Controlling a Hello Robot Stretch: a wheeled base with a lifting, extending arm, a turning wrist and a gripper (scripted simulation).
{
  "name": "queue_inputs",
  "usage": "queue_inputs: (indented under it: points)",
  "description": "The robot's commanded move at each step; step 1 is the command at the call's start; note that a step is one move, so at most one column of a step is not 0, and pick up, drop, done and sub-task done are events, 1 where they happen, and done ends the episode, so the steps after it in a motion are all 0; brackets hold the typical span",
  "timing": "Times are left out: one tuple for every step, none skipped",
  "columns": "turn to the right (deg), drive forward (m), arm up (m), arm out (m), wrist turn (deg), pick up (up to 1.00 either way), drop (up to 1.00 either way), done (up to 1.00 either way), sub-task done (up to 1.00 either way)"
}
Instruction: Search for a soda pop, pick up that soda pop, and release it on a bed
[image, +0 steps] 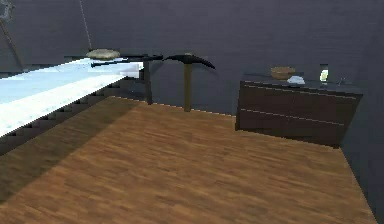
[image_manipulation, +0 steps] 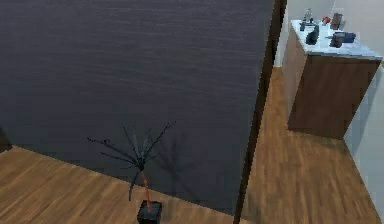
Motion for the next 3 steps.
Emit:
queue_inputs:
  points:
    - [0.0, 0.05, 0.0, 0.0, 0.0, 0.0, 0.0, 0.0, 0.0]
    - [15.0, 0.0, 0.0, 0.0, 0.0, 0.0, 0.0, 0.0, 0.0]
    - [0.0, 0.7, 0.0, 0.0, 0.0, 0.0, 0.0, 0.0, 0.0]
